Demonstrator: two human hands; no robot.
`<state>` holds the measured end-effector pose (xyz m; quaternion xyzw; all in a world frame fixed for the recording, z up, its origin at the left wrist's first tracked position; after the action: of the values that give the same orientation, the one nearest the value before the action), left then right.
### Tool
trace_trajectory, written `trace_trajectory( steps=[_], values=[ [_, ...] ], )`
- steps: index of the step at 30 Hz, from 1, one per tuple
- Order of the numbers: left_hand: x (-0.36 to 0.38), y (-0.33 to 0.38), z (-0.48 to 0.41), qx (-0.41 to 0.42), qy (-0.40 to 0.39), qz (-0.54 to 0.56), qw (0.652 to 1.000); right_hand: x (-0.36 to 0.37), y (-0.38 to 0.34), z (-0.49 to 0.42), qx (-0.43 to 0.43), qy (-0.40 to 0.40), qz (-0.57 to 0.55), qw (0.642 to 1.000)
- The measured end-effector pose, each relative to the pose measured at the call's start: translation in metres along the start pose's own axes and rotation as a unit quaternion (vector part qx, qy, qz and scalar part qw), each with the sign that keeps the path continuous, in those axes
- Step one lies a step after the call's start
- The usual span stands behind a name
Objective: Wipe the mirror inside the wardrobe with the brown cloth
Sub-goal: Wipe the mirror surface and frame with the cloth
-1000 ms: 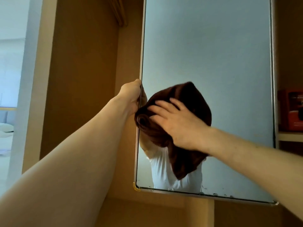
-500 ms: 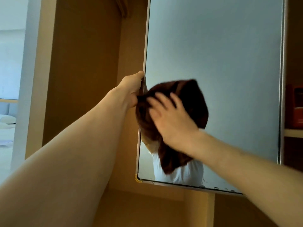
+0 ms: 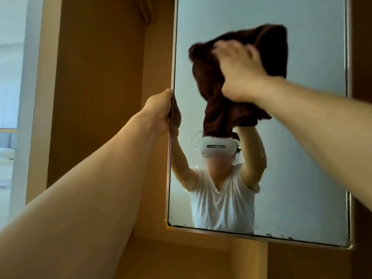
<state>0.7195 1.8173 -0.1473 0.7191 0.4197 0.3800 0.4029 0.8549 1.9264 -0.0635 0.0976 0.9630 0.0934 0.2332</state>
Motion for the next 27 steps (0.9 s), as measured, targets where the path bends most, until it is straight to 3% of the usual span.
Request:
trace_trajectory(
  steps=[2, 5, 13, 15, 19, 23, 27],
  values=[
    [-0.001, 0.001, 0.003, 0.003, 0.008, -0.029, 1.0, -0.004, 0.007, -0.007, 0.035, 0.026, -0.004, 0.999],
    [-0.002, 0.003, 0.004, 0.016, 0.004, -0.024, 1.0, 0.006, -0.007, 0.014, 0.015, 0.024, -0.002, 1.0],
    [0.003, 0.0, -0.001, -0.006, -0.008, 0.074, 0.997, 0.063, -0.025, 0.121, -0.209, -0.064, -0.058, 0.974],
    [0.001, 0.0, -0.002, 0.011, 0.009, 0.036, 0.999, 0.053, -0.013, 0.106, -0.186, -0.054, -0.06, 0.979],
    [0.003, 0.004, 0.002, 0.019, 0.015, 0.033, 0.999, 0.008, 0.028, 0.043, -0.055, 0.033, -0.03, 0.997],
    [0.0, 0.004, 0.005, 0.017, 0.018, 0.048, 0.999, -0.038, 0.065, -0.007, 0.078, 0.029, -0.015, 0.996],
    [-0.001, 0.004, 0.006, 0.01, 0.019, 0.044, 0.999, -0.025, 0.053, 0.014, 0.088, 0.056, -0.016, 0.994]
  ],
)
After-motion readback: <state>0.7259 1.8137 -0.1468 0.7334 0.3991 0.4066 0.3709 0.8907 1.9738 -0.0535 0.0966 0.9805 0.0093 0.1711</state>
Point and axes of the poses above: each hand's wrist, its own z-axis away from the middle knuckle, its own x-axis out of the palm, y = z × x, the point moved 6 cm from there along -z, towards the middle knuckle, and after that the axes turned 10 degrees about -z, right-handed, at the moved point
